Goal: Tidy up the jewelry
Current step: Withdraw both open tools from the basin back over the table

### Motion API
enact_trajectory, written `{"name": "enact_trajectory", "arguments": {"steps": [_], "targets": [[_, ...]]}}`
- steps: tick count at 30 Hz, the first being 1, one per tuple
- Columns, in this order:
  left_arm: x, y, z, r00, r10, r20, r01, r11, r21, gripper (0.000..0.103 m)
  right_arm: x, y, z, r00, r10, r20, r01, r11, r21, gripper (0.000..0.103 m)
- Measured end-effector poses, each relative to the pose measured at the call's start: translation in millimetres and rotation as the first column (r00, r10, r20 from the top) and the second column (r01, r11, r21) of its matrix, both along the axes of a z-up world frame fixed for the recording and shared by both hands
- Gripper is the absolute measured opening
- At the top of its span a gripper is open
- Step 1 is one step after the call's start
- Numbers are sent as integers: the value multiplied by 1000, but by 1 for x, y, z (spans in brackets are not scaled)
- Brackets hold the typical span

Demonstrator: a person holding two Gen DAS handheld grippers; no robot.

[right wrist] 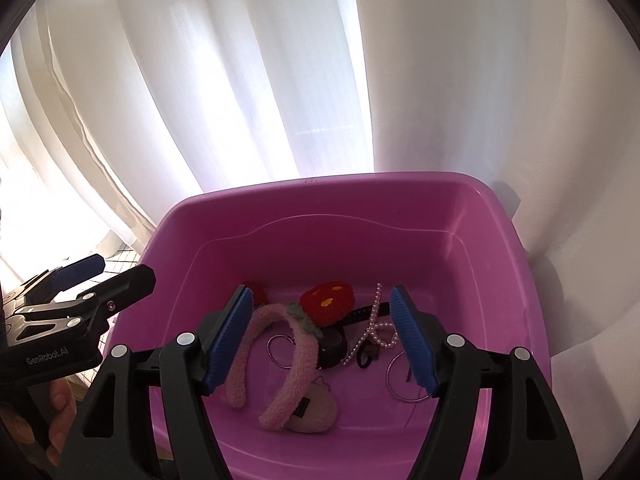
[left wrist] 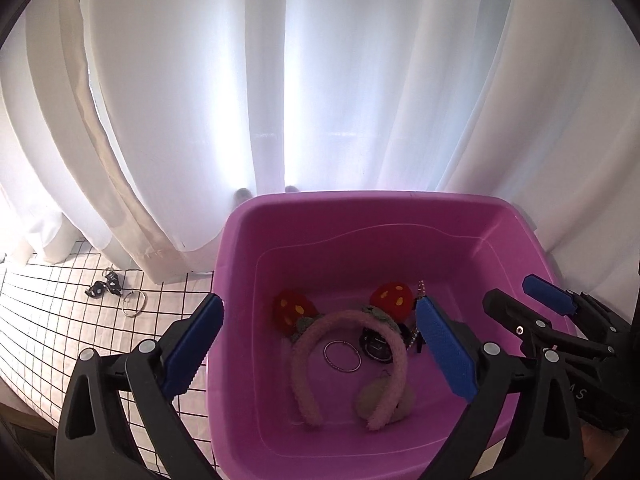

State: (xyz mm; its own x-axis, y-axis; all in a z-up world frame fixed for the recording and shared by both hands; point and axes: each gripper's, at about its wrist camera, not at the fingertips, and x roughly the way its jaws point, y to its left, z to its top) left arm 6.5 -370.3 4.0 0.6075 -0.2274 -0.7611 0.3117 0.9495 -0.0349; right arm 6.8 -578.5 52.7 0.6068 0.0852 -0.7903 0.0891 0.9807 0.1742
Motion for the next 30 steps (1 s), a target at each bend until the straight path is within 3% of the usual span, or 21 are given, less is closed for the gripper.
{"name": "enact_trajectory", "arguments": {"steps": [7,13,16,24,30], "targets": [[-9,22,16,998,20,64,-23,999,38,97,4,16,6,999,36,33,-37,999,21,70],[-18,67,24,992,59,114,-68,995,71,97,9,47,9,992,89,86,-95,993,73,73],[-19,101,24,988,96,118,-105,992,71,97,13,67,11,989,103,106,-114,989,97,73],[-1,218,16,969,212,126,-221,973,64,97,17,147,29,974,143,177,-154,987,46,74],[30,309,2,973,211,91,-216,975,48,97,21,227,27,971,149,189,-149,989,-11,74]]}}
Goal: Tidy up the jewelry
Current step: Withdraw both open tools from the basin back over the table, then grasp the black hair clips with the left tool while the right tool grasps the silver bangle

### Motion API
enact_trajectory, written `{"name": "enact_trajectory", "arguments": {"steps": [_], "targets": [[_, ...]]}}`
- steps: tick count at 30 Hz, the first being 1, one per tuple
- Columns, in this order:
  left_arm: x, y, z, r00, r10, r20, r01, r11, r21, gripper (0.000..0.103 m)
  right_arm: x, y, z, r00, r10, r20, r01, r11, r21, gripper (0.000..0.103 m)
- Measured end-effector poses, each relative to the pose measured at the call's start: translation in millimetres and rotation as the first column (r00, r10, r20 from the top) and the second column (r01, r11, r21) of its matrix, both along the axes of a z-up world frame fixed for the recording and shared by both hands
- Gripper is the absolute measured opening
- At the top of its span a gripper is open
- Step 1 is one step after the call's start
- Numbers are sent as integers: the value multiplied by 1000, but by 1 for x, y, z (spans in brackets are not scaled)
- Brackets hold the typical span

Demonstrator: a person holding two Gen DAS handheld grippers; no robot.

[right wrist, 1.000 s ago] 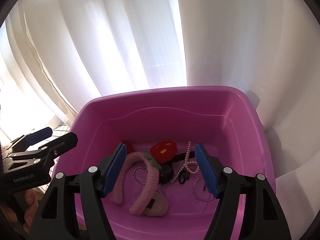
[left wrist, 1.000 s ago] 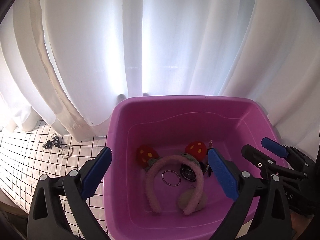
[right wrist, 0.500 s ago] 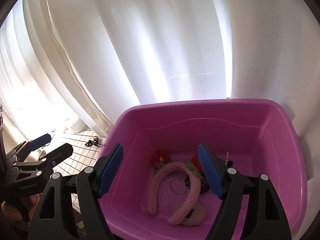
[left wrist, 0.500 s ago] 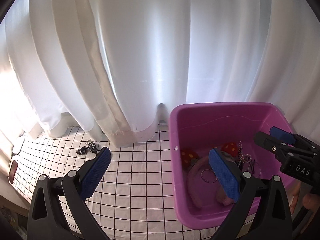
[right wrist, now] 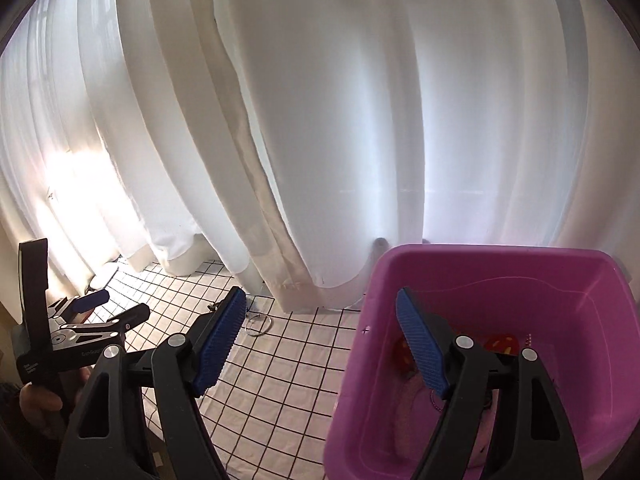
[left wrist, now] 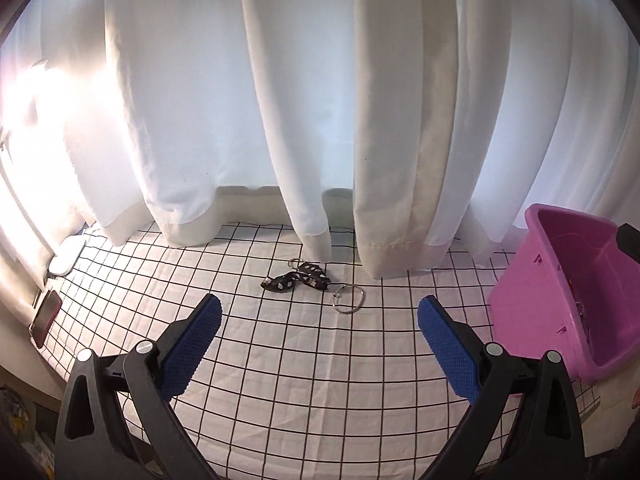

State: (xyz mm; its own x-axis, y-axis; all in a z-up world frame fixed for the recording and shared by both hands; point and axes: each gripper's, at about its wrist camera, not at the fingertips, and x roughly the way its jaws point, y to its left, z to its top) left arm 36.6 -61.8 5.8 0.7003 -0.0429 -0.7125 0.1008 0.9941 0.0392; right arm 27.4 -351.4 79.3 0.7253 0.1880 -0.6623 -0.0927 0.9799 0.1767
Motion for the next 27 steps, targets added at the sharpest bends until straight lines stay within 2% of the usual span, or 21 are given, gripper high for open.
{"name": "enact_trajectory", "arguments": {"steps": [5,10,16,20,27], "targets": [[29,57,-24,999,-37,-38,36,999,-7,97,12,61,-26,998,-33,-56,33,999,3,74],[58,86,-59,990,-106,-92,106,994,-10,97,21,110,-69,986,-99,-132,100,995,-1,74],[92,92,-105,969,-183,-166,178,983,-42,97,37,137,-131,956,-169,-238,174,985,1,74],[113,91,-129,961,-198,-193,186,979,-79,97,49,145,-165,938,-193,-289,198,980,-13,74],[142,83,-161,961,-208,-180,198,978,-70,97,81,155,-219,927,-191,-323,191,981,-31,74]]}}
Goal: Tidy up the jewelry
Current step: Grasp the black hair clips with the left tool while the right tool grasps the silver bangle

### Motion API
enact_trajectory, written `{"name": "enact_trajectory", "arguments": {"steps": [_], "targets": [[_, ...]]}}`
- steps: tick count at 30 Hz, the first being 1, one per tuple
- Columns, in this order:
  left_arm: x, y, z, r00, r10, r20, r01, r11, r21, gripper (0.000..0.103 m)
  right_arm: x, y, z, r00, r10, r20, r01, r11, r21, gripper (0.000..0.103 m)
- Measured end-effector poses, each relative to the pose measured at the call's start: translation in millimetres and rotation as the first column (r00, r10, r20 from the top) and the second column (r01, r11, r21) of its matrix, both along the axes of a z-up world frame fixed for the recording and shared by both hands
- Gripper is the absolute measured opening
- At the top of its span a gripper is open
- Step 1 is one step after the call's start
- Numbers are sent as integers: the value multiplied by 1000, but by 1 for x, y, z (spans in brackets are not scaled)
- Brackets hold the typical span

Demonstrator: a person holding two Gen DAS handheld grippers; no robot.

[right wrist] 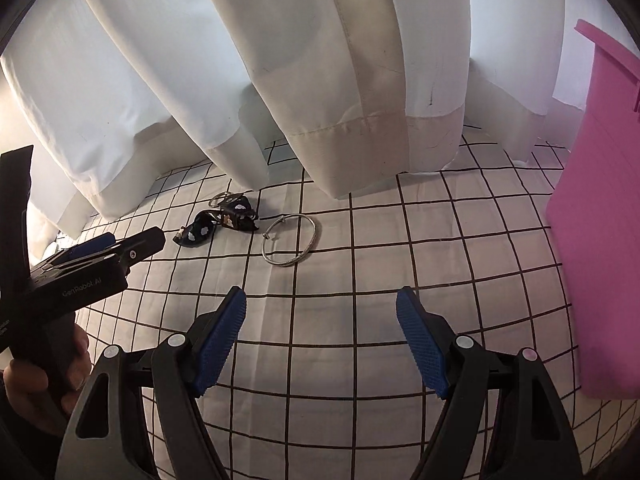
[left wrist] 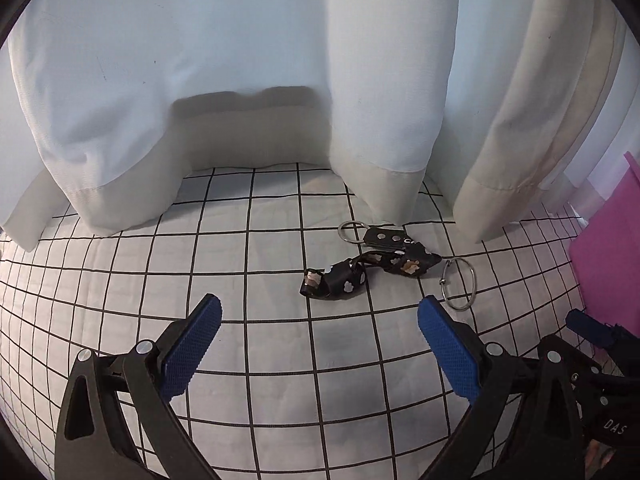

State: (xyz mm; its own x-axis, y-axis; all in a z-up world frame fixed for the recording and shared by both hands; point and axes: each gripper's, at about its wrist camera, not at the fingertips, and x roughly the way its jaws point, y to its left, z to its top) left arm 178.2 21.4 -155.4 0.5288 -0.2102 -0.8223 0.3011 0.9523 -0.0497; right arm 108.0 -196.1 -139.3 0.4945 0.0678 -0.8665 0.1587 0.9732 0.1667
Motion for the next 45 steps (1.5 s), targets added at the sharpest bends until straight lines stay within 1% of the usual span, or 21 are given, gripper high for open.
{"name": "enact_trajectory", "arguments": {"steps": [6,13,20,24,27,33,38,45], "targets": [[13,-5,-21,999,-34,18,33,999,16,97,27,13,-32,1000,25,4,-25,1000,-11,74],[27,0,-34,999,-48,26,47,998,31,97,45,24,-52,999,46,5,-45,998,-45,74],[36,-1,-37,998,-58,30,57,997,47,97,58,31,-57,998,66,5,-65,992,-109,74],[37,-6,-39,996,-67,51,63,994,85,97,65,36,-60,997,81,-7,-81,983,-162,74],[38,-7,-39,996,-70,55,65,994,92,97,69,41,-63,996,90,-11,-90,977,-195,74],[46,-8,-42,997,-60,43,56,993,101,97,75,40,-68,996,89,-6,-88,976,-201,78],[59,-12,-51,999,-38,9,37,993,111,98,77,34,-68,995,102,7,-98,974,-204,79],[66,-7,-52,1000,-8,3,8,997,83,97,77,23,-68,996,90,29,-83,978,-191,79]]}}
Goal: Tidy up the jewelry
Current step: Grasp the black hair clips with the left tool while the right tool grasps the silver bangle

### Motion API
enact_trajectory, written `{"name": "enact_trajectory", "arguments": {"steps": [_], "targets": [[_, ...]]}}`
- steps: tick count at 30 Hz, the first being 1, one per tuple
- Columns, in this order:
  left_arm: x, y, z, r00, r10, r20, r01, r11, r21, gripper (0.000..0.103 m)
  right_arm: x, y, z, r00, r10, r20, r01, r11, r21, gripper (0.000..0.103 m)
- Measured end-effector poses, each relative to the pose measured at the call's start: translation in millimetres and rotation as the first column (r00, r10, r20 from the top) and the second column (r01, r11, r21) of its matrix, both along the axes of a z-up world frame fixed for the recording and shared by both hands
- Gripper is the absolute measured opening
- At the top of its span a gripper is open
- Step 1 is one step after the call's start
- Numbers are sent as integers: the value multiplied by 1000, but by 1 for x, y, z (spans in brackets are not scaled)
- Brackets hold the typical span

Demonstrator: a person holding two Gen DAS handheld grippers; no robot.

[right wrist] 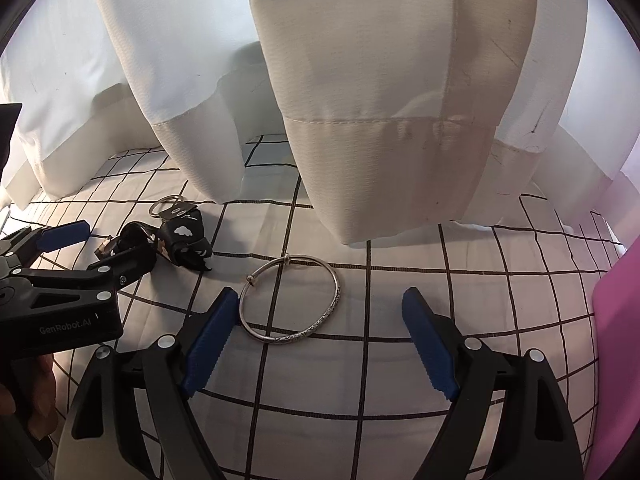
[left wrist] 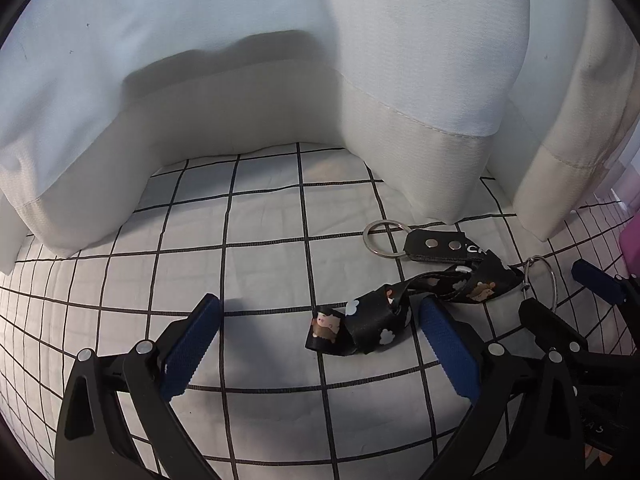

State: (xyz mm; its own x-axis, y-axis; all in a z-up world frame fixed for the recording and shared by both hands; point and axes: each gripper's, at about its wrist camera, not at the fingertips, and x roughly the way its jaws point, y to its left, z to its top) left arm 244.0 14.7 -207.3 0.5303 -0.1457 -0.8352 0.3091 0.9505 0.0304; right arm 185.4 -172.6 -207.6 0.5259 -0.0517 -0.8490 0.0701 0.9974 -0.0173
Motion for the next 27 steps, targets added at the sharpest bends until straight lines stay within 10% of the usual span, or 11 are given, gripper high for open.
{"name": "enact_trajectory", "arguments": {"steps": [14,17,21,27], "targets": [[-7,-25,-1,1000,22,16,-22,1000,-2,94,2,-33,0,998,-60,9,60,998,-21,67],[-17,-30,2,999,-9,34,10,1000,-13,78,-3,-34,2,998,-57,19,58,998,-28,49],[-34,-43,5,997,-49,62,51,998,-29,36,-7,-31,4,998,-50,23,50,999,-21,48],[-43,-40,8,998,-39,57,44,996,-79,19,-21,-37,6,998,-51,32,51,999,-1,48]]}}
